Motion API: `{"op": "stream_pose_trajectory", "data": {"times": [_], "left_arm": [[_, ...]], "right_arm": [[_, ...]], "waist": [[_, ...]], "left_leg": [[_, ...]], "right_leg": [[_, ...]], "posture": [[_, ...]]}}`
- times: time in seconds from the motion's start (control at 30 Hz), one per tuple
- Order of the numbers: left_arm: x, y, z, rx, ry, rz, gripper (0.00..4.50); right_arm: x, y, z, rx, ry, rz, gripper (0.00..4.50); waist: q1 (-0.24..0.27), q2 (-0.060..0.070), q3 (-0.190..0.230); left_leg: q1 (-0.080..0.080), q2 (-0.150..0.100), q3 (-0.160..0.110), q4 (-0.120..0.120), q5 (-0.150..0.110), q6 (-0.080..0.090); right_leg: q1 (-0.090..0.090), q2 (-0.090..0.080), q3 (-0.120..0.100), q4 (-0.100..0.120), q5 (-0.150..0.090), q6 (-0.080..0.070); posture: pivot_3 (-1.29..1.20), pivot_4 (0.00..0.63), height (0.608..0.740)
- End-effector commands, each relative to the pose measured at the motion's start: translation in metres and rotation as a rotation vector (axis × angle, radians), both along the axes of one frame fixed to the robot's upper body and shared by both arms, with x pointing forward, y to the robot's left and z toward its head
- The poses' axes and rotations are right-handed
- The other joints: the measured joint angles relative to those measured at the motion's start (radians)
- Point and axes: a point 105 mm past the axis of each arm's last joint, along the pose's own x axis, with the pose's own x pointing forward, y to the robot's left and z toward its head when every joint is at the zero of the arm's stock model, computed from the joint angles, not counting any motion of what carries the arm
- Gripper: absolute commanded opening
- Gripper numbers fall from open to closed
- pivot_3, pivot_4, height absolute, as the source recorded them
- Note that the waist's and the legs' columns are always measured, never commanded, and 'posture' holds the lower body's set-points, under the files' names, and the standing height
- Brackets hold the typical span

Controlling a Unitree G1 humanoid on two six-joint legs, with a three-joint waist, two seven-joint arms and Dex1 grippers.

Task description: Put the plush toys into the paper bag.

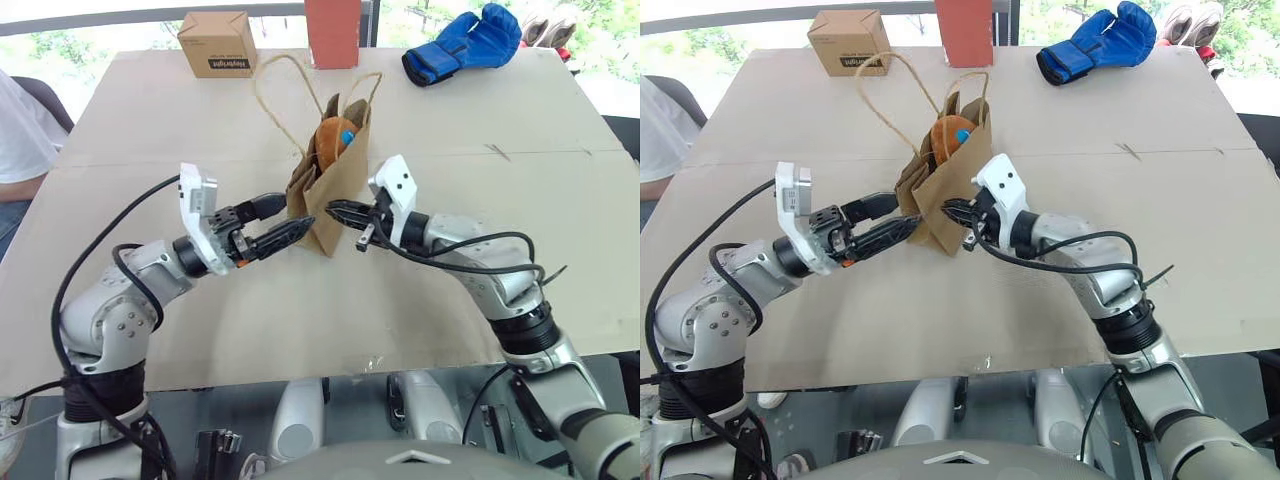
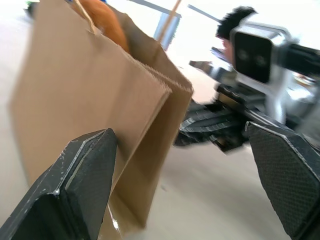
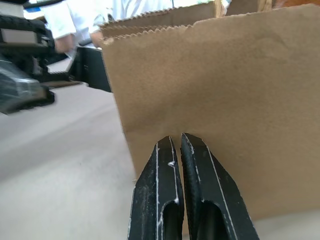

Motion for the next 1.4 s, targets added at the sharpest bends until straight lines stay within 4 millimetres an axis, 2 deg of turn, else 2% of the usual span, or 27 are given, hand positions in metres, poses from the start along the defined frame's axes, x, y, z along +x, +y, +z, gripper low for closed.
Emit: {"op": "stream_pose_trajectory", "data": {"times": [0.03, 0.2, 0.23, 0.27, 0.37, 0.47, 0.5, 0.53, 0.57, 0.6, 0.7, 0.8, 0.83, 0.9, 0.97, 1.03, 1.13, 1.23, 1.3, 1.33, 1.4], "left_arm": [[0.003, -0.01, 0.008, 0.053, -0.094, 0.041, 4.47], [0.025, -0.021, -0.003, 0.143, -0.183, 0.229, 4.47], [0.027, -0.024, -0.002, 0.114, -0.192, 0.248, 4.08], [0.029, -0.025, 0.0, 0.085, -0.196, 0.265, 3.95], [0.031, -0.029, 0.003, 0.046, -0.219, 0.275, 2.79], [0.032, -0.029, 0.003, 0.037, -0.229, 0.237, 0.98], [0.033, -0.027, 0.004, 0.04, -0.238, 0.216, 0.81], [0.035, -0.024, 0.006, 0.045, -0.245, 0.196, 0.3], [0.036, -0.022, 0.008, 0.05, -0.253, 0.131, 0.04], [0.035, -0.022, 0.012, 0.062, -0.275, 0.053, 0.04], [0.037, -0.017, 0.021, 0.114, -0.321, -0.148, 0.0], [0.042, -0.01, 0.02, 0.225, -0.367, -0.317, 0.0], [0.047, -0.009, 0.017, 0.299, -0.394, -0.392, 0.0], [0.054, -0.008, 0.012, 0.391, -0.418, -0.482, 0.0], [0.061, -0.009, 0.005, 0.429, -0.43, -0.534, 0.0], [0.068, -0.008, 0.0, 0.435, -0.418, -0.545, 0.0], [0.079, -0.007, 0.005, 0.404, -0.412, -0.496, 0.99], [0.086, 0.0, 0.019, 0.331, -0.421, -0.41, 2.38], [0.084, 0.011, 0.021, 0.307, -0.4, -0.363, 3.28], [0.082, 0.017, 0.021, 0.301, -0.391, -0.327, 3.45], [0.078, 0.03, 0.019, 0.301, -0.365, -0.261, 3.45]], "right_arm": [[0.006, -0.001, 0.009, 0.026, -0.045, -0.007, 0.0], [0.008, -0.006, 0.001, 0.027, -0.025, -0.024, 0.0], [0.006, -0.007, 0.0, 0.027, -0.025, -0.025, 0.0], [0.005, -0.008, -0.001, 0.025, -0.027, -0.027, 0.0], [0.001, -0.013, -0.001, 0.017, -0.044, -0.042, 0.0], [-0.01, -0.027, 0.004, -0.004, -0.125, -0.062, 0.0], [-0.014, -0.032, 0.007, -0.009, -0.163, -0.07, 0.0], [-0.017, -0.038, 0.011, -0.019, -0.206, -0.091, 0.0], [-0.022, -0.046, 0.017, -0.013, -0.259, -0.095, 0.0], [-0.029, -0.055, 0.02, -0.019, -0.286, -0.092, 0.0], [-0.046, -0.085, 0.021, -0.056, -0.287, -0.113, 0.67], [-0.063, -0.117, 0.015, -0.155, -0.295, -0.157, 2.14], [-0.071, -0.134, 0.018, -0.17, -0.289, -0.205, 2.94], [-0.084, -0.153, 0.021, -0.199, -0.276, -0.263, 3.58], [-0.091, -0.163, 0.021, -0.22, -0.261, -0.303, 4.43], [-0.095, -0.166, 0.022, -0.226, -0.255, -0.325, 4.47], [-0.097, -0.165, 0.022, -0.234, -0.251, -0.329, 4.5], [-0.095, -0.166, 0.024, -0.221, -0.253, -0.347, 4.5], [-0.092, -0.171, 0.025, -0.204, -0.256, -0.375, 4.5], [-0.092, -0.173, 0.026, -0.2, -0.253, -0.378, 4.5], [-0.092, -0.177, 0.026, -0.202, -0.253, -0.385, 4.5]], "waist": [[0.001, 0.0, 0.0], [0.002, 0.0, 0.0], [0.002, 0.0, 0.0], [0.002, 0.0, 0.0], [0.001, 0.0, 0.0], [0.001, 0.0, 0.0], [0.002, 0.0, 0.0], [0.004, 0.0, 0.0], [0.002, 0.0, 0.0], [0.004, 0.0, 0.0], [0.01, 0.0, 0.0], [0.011, 0.0, 0.0], [0.011, 0.0, 0.0], [0.016, 0.001, 0.0], [0.027, 0.001, 0.0], [0.022, -0.001, -0.001], [0.018, -0.001, -0.001], [0.018, -0.001, 0.0], [0.017, -0.001, 0.0], [0.014, -0.001, 0.0], [0.003, -0.001, 0.0]], "left_leg": [[0.0, 0.0, 0.0, 0.0, 0.0, 0.0], [0.0, 0.0, 0.0, 0.001, 0.0, 0.0], [0.0, -0.001, 0.0, 0.001, 0.0, 0.0], [0.0, -0.001, 0.0, 0.001, 0.0, 0.0], [0.0, 0.0, 0.0, 0.001, 0.0, 0.0], [0.0, 0.0, 0.0, 0.001, 0.0, 0.0], [0.0, 0.0, 0.0, 0.001, 0.0, 0.0], [0.0, -0.001, 0.0, 0.001, 0.0, 0.0], [0.0, -0.001, -0.001, 0.001, 0.0, 0.0], [0.0, -0.001, 0.0, 0.001, 0.0, 0.0], [-0.001, -0.001, -0.001, 0.002, 0.0, 0.0], [-0.001, -0.001, 0.0, 0.002, 0.0, 0.0], [-0.001, -0.001, 0.0, 0.002, 0.0, 0.0], [0.0, -0.001, 0.0, 0.002, 0.0, 0.0], [-0.001, -0.001, -0.001, 0.002, 0.0, 0.0], [-0.001, -0.001, 0.0, 0.003, 0.0, 0.0], [-0.001, -0.001, 0.0, 0.004, 0.0, 0.0], [-0.001, -0.001, -0.001, 0.004, 0.0, 0.0], [-0.002, -0.001, -0.001, 0.004, 0.0, 0.0], [-0.002, -0.001, -0.001, 0.004, 0.0, 0.0], [-0.001, 0.0, -0.001, 0.003, 0.0, 0.0]], "right_leg": [[0.0, 0.0, 0.0, 0.0, 0.001, 0.001], [0.001, 0.0, 0.0, 0.0, 0.001, 0.001], [0.001, 0.0, 0.0, 0.0, 0.001, 0.001], [0.001, 0.0, 0.0, 0.0, 0.001, 0.002], [0.001, 0.0, 0.0, 0.0, 0.001, 0.002], [0.001, 0.0, 0.0, 0.0, 0.001, 0.002], [0.001, 0.0, 0.0, 0.0, 0.001, 0.002], [0.001, 0.0, 0.0, 0.0, 0.001, 0.002], [0.001, 0.0, -0.001, 0.0, 0.001, 0.001], [0.001, 0.0, 0.0, 0.0, 0.0, 0.001], [0.001, 0.0, -0.002, 0.0, -0.001, -0.001], [0.002, 0.0, -0.001, -0.003, -0.001, -0.002], [0.002, 0.0, -0.001, -0.003, -0.001, -0.002], [0.003, 0.0, -0.001, -0.002, -0.001, -0.002], [0.003, 0.0, -0.003, -0.002, -0.001, -0.002], [0.003, 0.0, -0.002, -0.003, -0.001, -0.002], [0.003, 0.0, -0.001, -0.002, -0.002, -0.001], [0.003, 0.0, -0.002, -0.002, -0.002, 0.0], [0.003, 0.0, -0.001, -0.002, -0.001, 0.0], [0.003, 0.0, -0.002, -0.002, -0.001, 0.0], [0.003, 0.0, -0.001, -0.001, 0.0, 0.001]], "posture": [[0.0, 0.15, 0.74], [0.0, 0.15, 0.74], [0.0, 0.15, 0.74], [0.0, 0.15, 0.74], [0.0, 0.15, 0.74], [0.0, 0.15, 0.74], [0.0, 0.15, 0.74], [0.0, 0.15, 0.74], [0.0, 0.15, 0.74], [0.0, 0.15, 0.74], [0.0, 0.15, 0.74], [0.0, 0.15, 0.74], [0.0, 0.15, 0.74], [0.0, 0.15, 0.74], [0.0, 0.15, 0.74], [0.0, 0.15, 0.74], [0.0, 0.15, 0.74], [0.0, 0.15, 0.74], [0.0, 0.15, 0.74], [0.0, 0.15, 0.74], [0.0, 0.15, 0.74]]}}
